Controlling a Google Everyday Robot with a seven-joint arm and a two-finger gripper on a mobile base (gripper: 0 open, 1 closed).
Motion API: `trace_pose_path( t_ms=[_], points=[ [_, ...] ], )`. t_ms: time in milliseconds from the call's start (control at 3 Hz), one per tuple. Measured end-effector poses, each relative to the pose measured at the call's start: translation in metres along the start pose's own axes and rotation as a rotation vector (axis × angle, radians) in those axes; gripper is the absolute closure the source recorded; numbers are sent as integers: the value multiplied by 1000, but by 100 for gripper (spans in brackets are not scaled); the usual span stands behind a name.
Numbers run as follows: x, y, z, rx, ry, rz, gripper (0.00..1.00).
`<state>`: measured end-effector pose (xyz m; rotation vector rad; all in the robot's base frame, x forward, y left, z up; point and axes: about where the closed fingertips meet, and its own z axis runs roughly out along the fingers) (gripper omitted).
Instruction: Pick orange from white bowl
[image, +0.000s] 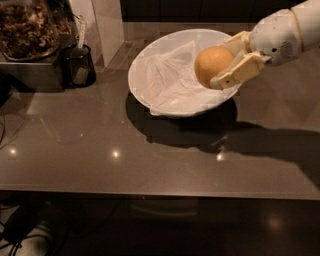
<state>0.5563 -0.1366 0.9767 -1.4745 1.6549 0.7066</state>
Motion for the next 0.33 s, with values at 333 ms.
trace_pose_path(
  t_ms=[333],
  points=[
    [0,13,-22,30,-7,18,100]
  ],
)
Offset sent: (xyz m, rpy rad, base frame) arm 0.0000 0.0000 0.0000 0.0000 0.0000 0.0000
